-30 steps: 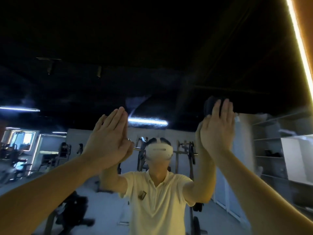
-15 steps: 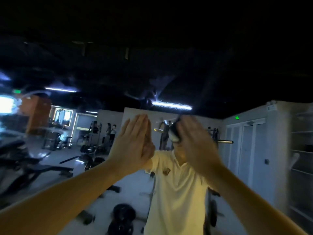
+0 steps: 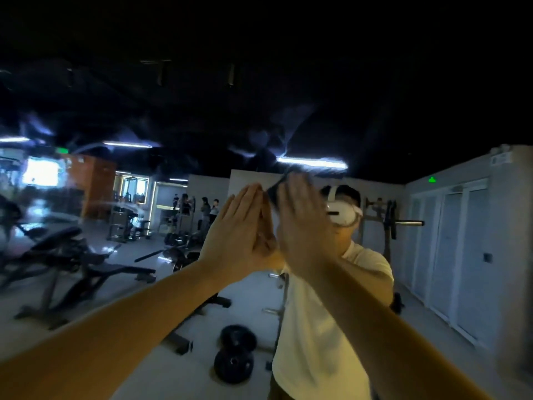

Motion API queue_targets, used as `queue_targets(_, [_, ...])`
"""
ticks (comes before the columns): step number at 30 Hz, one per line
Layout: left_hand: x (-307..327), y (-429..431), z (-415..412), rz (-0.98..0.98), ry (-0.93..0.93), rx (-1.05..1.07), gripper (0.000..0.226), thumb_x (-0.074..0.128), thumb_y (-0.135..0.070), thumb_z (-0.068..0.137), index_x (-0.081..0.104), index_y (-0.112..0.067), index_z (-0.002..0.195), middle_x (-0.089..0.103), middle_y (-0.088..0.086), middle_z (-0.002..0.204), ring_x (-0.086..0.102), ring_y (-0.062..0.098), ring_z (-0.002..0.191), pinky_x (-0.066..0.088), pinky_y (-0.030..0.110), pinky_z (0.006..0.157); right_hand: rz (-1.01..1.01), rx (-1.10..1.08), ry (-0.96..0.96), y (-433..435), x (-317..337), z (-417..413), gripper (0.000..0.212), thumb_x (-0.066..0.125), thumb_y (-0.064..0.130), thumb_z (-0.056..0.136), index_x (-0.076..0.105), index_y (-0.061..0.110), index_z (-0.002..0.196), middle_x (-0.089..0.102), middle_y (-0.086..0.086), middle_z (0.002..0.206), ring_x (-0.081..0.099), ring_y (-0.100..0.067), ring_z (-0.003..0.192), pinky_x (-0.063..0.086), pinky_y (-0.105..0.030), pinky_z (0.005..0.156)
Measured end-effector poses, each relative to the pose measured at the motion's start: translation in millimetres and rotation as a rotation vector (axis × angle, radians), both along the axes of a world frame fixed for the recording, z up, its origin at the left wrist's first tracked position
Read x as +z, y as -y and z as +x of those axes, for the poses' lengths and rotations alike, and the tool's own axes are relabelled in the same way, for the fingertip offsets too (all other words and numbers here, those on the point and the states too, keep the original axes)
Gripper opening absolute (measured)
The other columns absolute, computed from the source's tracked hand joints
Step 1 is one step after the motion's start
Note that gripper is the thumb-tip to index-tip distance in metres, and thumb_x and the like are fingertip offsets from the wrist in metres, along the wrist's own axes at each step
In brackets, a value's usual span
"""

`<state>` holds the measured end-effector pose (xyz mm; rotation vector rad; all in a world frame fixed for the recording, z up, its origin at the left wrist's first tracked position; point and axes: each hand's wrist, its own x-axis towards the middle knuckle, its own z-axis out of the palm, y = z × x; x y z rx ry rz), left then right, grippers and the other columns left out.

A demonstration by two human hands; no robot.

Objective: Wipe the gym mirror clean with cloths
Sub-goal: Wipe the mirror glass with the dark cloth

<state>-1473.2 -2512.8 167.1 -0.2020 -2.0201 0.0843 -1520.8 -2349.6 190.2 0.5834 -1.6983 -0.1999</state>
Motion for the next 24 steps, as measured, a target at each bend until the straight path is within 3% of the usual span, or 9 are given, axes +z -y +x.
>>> queue_targets(2, [-13.5, -6.8, 1.4, 0.08, -0.031, -0.043, 0.08, 0.023, -0.049, 0.099, 0.023, 0.001, 0.161, 0.024, 0.018, 0.169, 0.023, 0.031, 0.157, 0.018, 0.05, 0.129, 0.324, -0.001, 0.007, -7.3, -30.5, -1.5, 0.071, 0.042, 0.026, 0.097, 0.021, 0.006, 0.161, 0.014, -0.019, 0.169, 0.006, -0.035, 0.157, -0.012, -0.049, 0.126])
queue_targets(4, [-25.5, -14.1, -0.3, 0.066, -0.064, -0.03, 0.075, 0.028, -0.045, 0.104, 0.018, 0.001, 0.162, 0.022, 0.019, 0.169, 0.021, 0.033, 0.157, 0.017, 0.05, 0.129, 0.383, -0.019, -0.017, -40.4, -41.4, -5.5, 0.069, 0.045, 0.019, 0.094, 0.027, 0.007, 0.159, 0.021, -0.017, 0.168, 0.013, -0.033, 0.157, -0.01, -0.047, 0.127])
queue_targets(7, [-33.8, -25.9, -9.0, 0.036, -0.068, 0.036, 0.084, 0.039, -0.055, 0.105, 0.016, 0.003, 0.162, 0.018, 0.021, 0.17, 0.017, 0.033, 0.158, 0.015, 0.049, 0.129, 0.058, -0.102, -0.027, -108.1, -26.7, -5.5, 0.065, 0.05, 0.018, 0.097, 0.028, 0.002, 0.157, 0.028, -0.022, 0.164, 0.02, -0.037, 0.155, 0.007, -0.051, 0.127])
queue_targets(11, [-36.6, -35.6, -17.1, 0.082, -0.006, 0.044, 0.103, 0.036, -0.072, 0.097, 0.011, 0.004, 0.162, 0.01, 0.021, 0.171, 0.011, 0.034, 0.159, 0.016, 0.049, 0.129, -0.482, -0.131, 0.09, -170.8, -3.3, 5.9, 0.066, 0.02, 0.033, 0.103, 0.015, 0.0, 0.161, 0.012, -0.022, 0.169, 0.008, -0.035, 0.158, 0.016, -0.053, 0.127])
queue_targets(13, [-34.9, -32.5, -15.9, 0.068, -0.003, 0.035, 0.104, 0.03, -0.074, 0.095, 0.012, 0.004, 0.162, 0.01, 0.02, 0.171, 0.012, 0.033, 0.159, 0.017, 0.05, 0.128, -0.641, -0.056, 0.099, -156.3, 0.3, 5.2, 0.067, 0.018, 0.032, 0.104, 0.011, 0.0, 0.161, 0.008, -0.022, 0.17, 0.005, -0.035, 0.158, 0.015, -0.053, 0.127])
queue_targets(15, [-32.6, -22.6, -11.7, 0.023, -0.001, 0.008, 0.102, 0.024, -0.075, 0.096, 0.015, 0.003, 0.162, 0.011, 0.019, 0.171, 0.012, 0.032, 0.159, 0.014, 0.049, 0.128, -0.668, -0.011, 0.078, -120.3, 1.6, 2.6, 0.065, 0.025, 0.034, 0.108, 0.009, 0.001, 0.162, 0.005, -0.021, 0.17, 0.002, -0.034, 0.158, 0.013, -0.054, 0.127])
queue_targets(18, [-30.9, -2.9, -7.8, -0.03, 0.002, -0.076, 0.088, 0.02, -0.065, 0.101, 0.02, -0.001, 0.162, 0.015, 0.015, 0.171, 0.016, 0.03, 0.158, 0.011, 0.044, 0.128, -0.415, -0.01, 0.061, -56.9, -5.6, -4.8, 0.07, 0.025, 0.04, 0.108, 0.003, 0.004, 0.163, -0.005, -0.021, 0.17, -0.006, -0.034, 0.158, -0.001, -0.05, 0.128])
queue_targets(20, [-37.8, 3.8, -2.5, 0.056, -0.038, -0.141, 0.077, 0.021, -0.053, 0.104, 0.025, -0.003, 0.162, 0.022, 0.013, 0.169, 0.023, 0.029, 0.157, 0.013, 0.045, 0.128, -0.216, 0.02, 0.057, -22.4, -18.8, -3.2, 0.069, 0.022, 0.04, 0.107, 0.001, 0.003, 0.161, -0.009, -0.023, 0.167, -0.008, -0.036, 0.157, -0.003, -0.051, 0.127])
queue_targets(24, [-69.2, 4.7, 8.1, 0.195, -0.056, -0.164, 0.089, 0.004, -0.063, 0.105, 0.029, 0.002, 0.159, 0.03, 0.019, 0.166, 0.028, 0.033, 0.154, 0.022, 0.05, 0.126, 0.353, 0.045, 0.095, -10.0, -83.9, 2.0, 0.066, 0.037, 0.027, 0.101, 0.021, 0.002, 0.161, 0.012, -0.022, 0.169, 0.006, -0.036, 0.158, 0.002, -0.05, 0.129])
